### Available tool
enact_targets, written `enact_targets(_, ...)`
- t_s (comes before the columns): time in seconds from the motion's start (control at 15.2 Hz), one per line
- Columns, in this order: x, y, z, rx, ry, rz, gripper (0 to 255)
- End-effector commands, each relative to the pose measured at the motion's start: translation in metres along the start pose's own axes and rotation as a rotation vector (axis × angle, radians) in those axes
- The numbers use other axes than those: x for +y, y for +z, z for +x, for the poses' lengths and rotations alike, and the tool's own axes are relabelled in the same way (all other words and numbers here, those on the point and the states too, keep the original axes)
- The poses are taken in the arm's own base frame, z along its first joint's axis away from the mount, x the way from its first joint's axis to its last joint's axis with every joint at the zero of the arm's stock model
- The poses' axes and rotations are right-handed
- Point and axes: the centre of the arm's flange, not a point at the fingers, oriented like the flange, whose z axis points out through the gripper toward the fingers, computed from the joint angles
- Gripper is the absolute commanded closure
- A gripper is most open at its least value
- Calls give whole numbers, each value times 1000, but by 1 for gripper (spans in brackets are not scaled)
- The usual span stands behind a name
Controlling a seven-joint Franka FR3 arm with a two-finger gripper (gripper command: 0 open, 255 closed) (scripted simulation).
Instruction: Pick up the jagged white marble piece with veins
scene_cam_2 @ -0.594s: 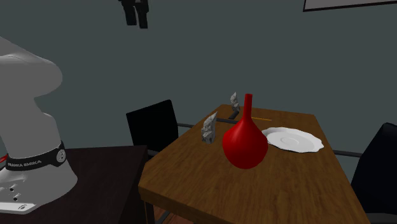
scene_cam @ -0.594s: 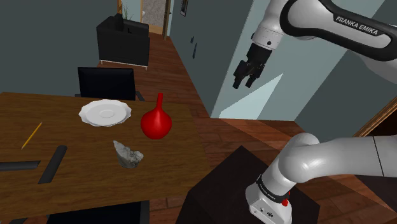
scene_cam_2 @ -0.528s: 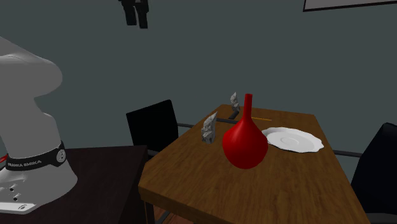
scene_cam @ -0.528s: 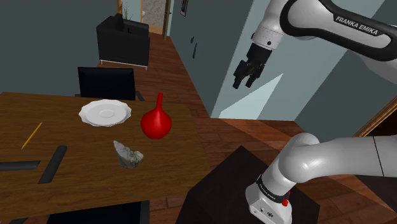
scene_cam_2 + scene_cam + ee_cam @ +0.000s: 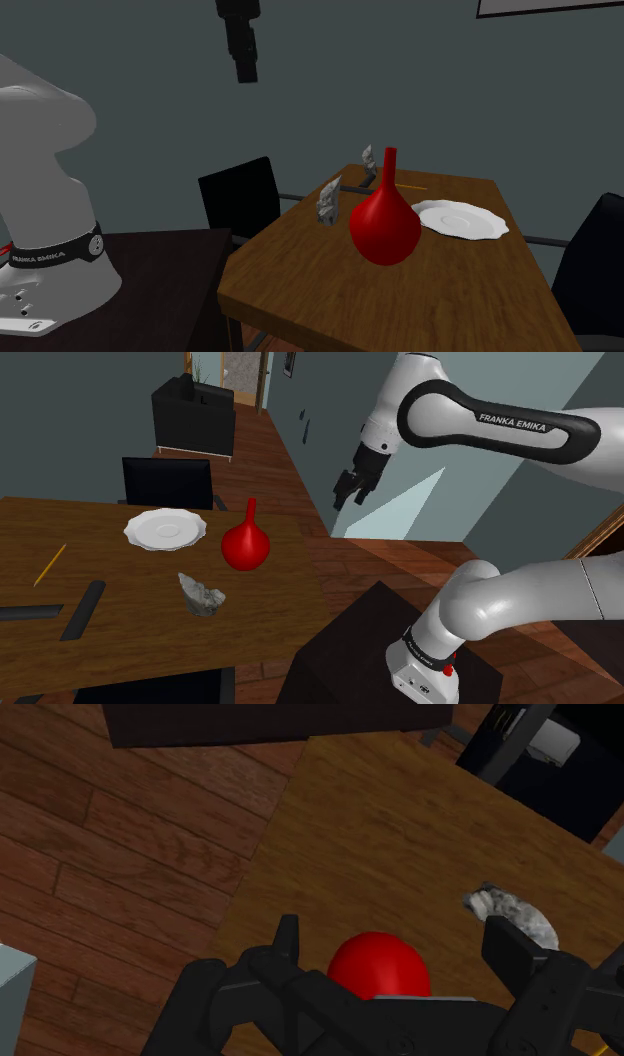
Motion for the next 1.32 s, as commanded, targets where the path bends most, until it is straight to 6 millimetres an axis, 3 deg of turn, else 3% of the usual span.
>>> enact_targets(0.0, -18, 18, 9, 15, -22, -6, 0)
enact_targets(1.25, -174, 200, 80, 138, -224, -69, 0)
